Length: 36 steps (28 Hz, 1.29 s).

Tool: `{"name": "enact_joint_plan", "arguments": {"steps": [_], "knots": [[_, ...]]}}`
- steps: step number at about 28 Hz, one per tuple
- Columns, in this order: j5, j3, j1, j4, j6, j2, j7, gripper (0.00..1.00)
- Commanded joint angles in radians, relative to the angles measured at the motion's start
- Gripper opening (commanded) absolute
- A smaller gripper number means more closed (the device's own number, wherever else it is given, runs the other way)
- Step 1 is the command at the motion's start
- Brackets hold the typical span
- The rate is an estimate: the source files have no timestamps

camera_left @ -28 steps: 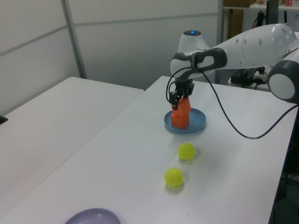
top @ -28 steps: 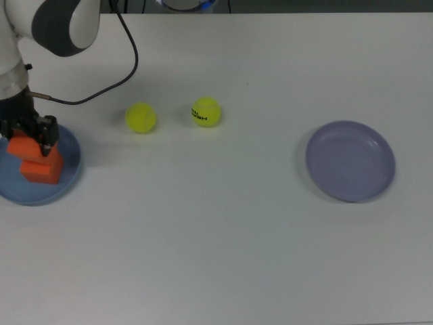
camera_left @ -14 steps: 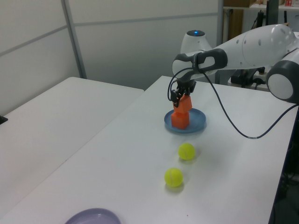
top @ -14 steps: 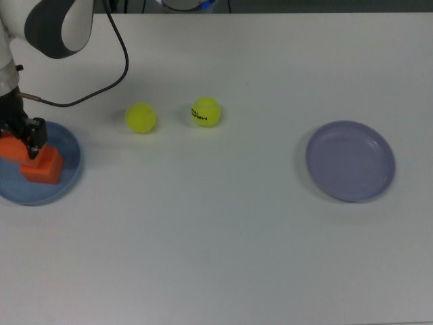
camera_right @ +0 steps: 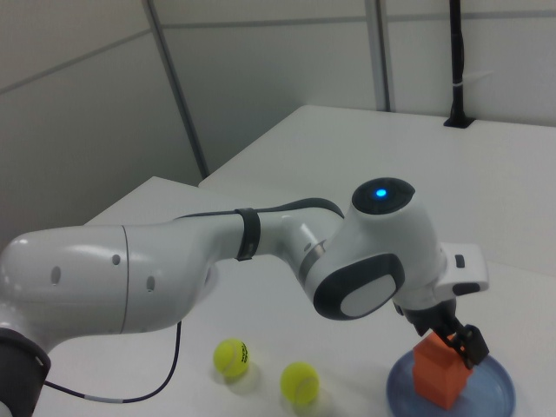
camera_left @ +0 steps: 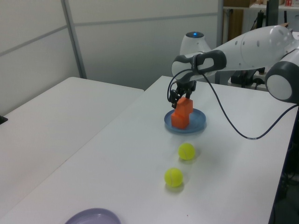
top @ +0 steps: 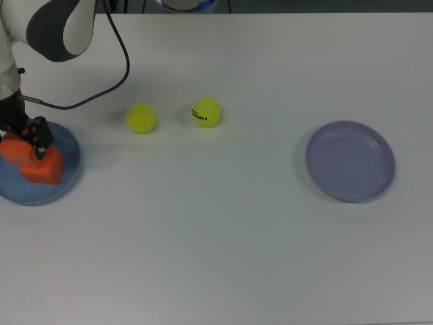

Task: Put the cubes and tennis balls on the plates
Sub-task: 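Move the gripper down to a tennis ball and grasp it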

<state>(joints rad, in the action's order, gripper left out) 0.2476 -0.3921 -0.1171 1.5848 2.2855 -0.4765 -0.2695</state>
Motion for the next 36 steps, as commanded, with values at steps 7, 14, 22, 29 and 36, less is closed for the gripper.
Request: {"name": "enact_joint_plan", "arguments": {"steps": [7, 14, 22, 29, 36], "knots": [[-0.016, 0.086, -0.044, 0.021, -0.372, 0.262, -0.036, 1.0], [-0.068, 0.222, -0.047, 0.138, -0.4, 0.288, -0.051, 1.0], [-0.139, 0.283, -0.064, 0.428, -0.072, 0.309, -0.051, 1.0], [-0.148, 0.28, -0.061, 0.491, -0.004, 0.315, -0.051, 1.0], [-0.166, 0.271, -0.055, 0.504, -0.006, 0.315, -0.05, 1.0]]}}
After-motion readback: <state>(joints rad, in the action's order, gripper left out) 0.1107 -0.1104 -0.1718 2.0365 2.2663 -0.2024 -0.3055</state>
